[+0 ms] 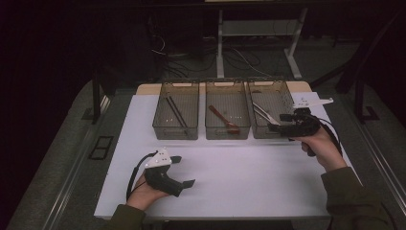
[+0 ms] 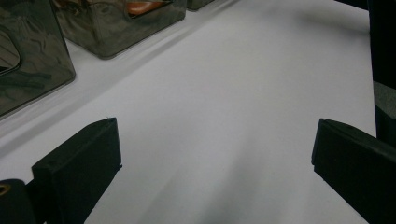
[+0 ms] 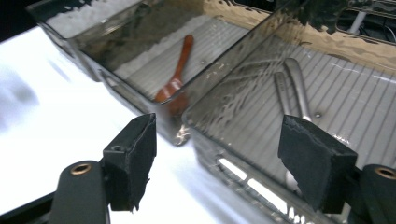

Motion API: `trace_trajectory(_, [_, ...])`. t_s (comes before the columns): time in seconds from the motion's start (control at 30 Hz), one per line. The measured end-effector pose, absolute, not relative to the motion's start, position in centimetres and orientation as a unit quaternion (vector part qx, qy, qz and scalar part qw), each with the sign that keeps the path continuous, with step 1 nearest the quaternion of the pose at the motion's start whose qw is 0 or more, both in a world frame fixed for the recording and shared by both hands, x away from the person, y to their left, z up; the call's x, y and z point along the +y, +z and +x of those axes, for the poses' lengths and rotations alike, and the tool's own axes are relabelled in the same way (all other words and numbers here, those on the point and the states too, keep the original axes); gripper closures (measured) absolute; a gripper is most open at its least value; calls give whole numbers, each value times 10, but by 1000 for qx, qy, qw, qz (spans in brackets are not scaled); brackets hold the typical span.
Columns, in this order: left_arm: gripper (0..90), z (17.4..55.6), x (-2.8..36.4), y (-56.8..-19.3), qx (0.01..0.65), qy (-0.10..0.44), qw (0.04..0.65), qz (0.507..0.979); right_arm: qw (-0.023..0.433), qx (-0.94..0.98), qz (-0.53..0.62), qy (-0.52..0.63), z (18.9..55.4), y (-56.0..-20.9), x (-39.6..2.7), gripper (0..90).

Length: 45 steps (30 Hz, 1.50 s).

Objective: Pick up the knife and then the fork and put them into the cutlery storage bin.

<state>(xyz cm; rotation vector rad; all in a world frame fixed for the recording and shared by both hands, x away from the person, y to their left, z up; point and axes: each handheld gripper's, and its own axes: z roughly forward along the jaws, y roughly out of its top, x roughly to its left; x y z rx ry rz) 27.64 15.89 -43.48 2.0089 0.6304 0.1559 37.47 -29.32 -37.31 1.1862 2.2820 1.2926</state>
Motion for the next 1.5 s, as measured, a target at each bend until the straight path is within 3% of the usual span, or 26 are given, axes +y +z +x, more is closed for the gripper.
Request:
trace_trajectory(0.87, [4,273,160,-433,260,68,491,829,131,777,371,491,289,-415,-294,165])
trace_trajectory(1.27, [4,272,159,-433,259,68,493,828,124,795,367,466,268,-440,-296,160])
trace_trajectory(1.5, [5,272,160,-433,258,68,491,829,143,801,364,454,261,-445,-303,160])
